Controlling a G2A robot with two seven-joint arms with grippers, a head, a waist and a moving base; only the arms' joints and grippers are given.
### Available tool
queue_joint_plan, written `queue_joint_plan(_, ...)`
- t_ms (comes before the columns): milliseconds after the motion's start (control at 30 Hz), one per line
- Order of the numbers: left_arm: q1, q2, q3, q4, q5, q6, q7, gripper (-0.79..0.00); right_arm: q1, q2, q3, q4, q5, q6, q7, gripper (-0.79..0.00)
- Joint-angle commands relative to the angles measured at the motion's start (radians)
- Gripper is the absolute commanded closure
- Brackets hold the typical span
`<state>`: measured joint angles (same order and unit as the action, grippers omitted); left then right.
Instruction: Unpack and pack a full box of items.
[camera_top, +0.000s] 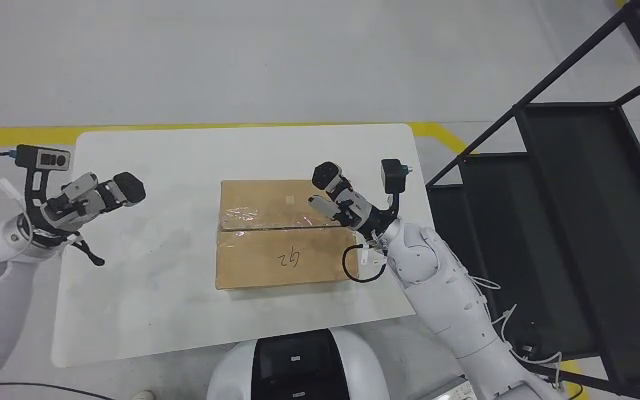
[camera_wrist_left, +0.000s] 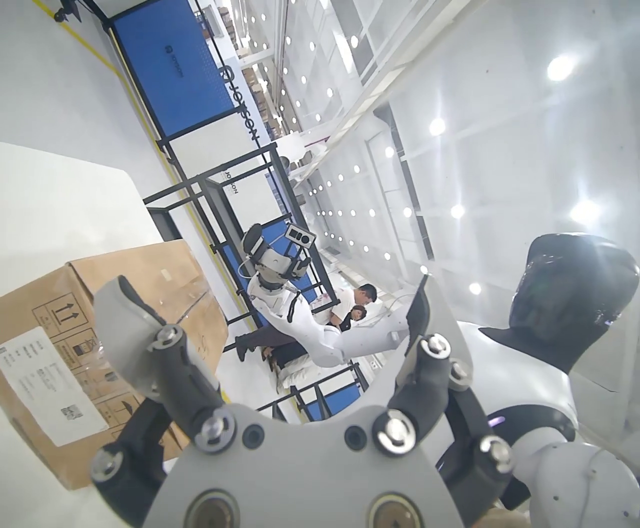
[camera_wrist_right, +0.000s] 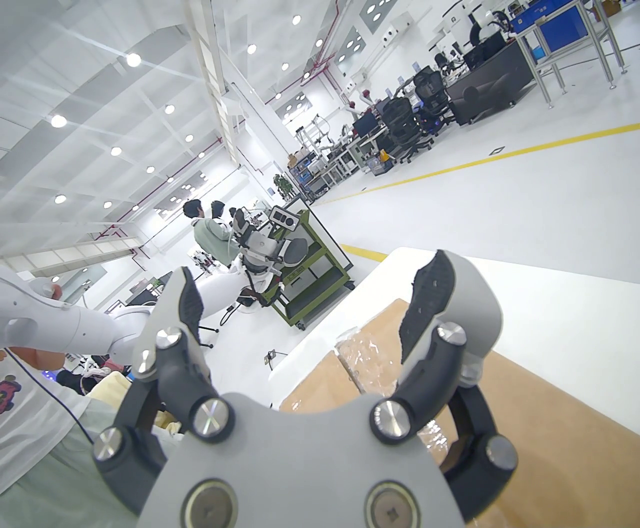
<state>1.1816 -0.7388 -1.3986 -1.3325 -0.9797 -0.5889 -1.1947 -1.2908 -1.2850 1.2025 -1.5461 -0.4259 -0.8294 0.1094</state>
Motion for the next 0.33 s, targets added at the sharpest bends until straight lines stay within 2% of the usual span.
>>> queue_joint_plan(0, 0.006, -0.004, -0.006, 0.003, -0.015, -0.005, 0.0, -0.785, 0.0, 0.0, 0.0, 0.0, 0.0, 0.0, 0.0, -0.785)
queue_joint_plan(300, 0.007, -0.004, -0.007, 0.003, -0.018, -0.005, -0.001, -0.785, 0.0, 0.0, 0.0, 0.0, 0.0, 0.0, 0.0, -0.785)
